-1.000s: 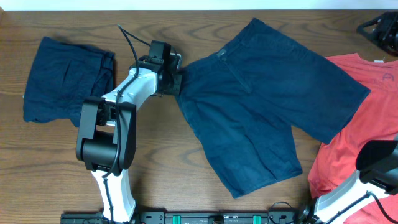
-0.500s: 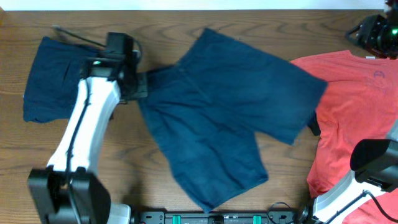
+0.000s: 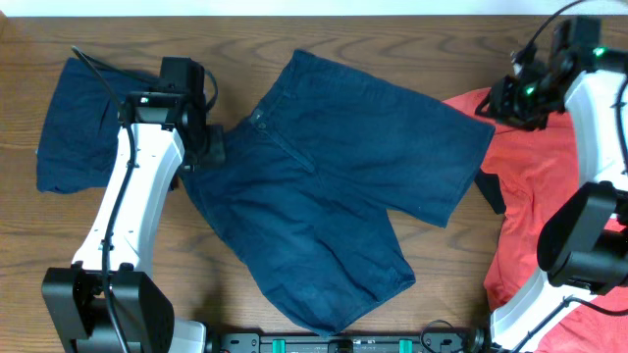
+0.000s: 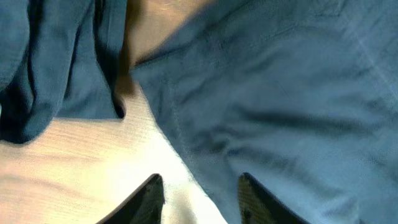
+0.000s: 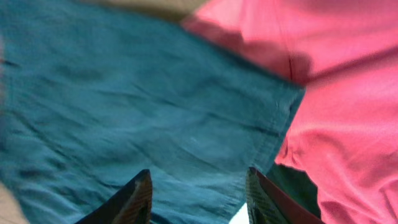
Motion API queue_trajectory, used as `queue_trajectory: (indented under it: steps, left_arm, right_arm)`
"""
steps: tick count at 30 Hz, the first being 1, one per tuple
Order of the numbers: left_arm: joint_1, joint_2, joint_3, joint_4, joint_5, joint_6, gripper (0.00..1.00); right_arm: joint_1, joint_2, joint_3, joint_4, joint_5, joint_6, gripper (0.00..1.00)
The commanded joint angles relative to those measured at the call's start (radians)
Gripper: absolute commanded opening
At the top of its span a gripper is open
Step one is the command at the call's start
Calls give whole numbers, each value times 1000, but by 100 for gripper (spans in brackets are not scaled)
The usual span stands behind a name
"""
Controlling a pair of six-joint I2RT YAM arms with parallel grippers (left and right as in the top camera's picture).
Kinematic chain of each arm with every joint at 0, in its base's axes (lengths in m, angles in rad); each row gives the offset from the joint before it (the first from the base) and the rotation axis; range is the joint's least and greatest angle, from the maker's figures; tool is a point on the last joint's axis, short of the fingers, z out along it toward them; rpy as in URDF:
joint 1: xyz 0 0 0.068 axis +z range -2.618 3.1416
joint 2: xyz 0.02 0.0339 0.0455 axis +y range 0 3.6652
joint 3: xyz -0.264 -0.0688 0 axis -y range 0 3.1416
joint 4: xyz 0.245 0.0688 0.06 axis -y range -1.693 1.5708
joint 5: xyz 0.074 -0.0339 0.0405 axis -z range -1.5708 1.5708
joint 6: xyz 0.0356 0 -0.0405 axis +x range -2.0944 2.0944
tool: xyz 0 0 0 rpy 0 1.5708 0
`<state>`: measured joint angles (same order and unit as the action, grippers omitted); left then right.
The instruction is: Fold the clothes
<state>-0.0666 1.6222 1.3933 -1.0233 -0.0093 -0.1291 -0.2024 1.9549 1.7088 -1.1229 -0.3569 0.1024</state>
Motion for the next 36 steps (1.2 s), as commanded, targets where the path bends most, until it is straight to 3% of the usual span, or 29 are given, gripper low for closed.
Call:
queue_trajectory:
  steps: [1,4,7,16,22,24,29,32,36]
  left_arm:
    - [-14,8,-31,124,137,87,25]
    - [-45,32,-77,318,203,182,12]
    - [-75,94,-100,468,208,212,6]
    - [-108,379,-100,809,208,188,6]
    - [-103,504,-100,830,183,169,6]
    - [-87,528,-100,813,118,152,6]
    - [18,545,-100,688,-172,-18,6]
    - [113,539,-100,619,-146,-137,6]
    - [175,539,-100,605,38,-134,6]
  right_arm:
    - [6,-6,-106,58,53,86,38]
    - [-4,-6,-145,83,53,87,37]
    - [-19,-11,-146,78,49,82,35]
    - [-31,-37,-146,68,-122,-28,39]
    - [-12,-37,-146,64,-129,-34,40]
    - [-2,-37,-146,65,-125,-33,41]
    - [35,-37,-149,86,-50,-29,41]
    - [67,-37,-164,135,0,-29,42]
    - [107,-37,-199,224,22,-15,43]
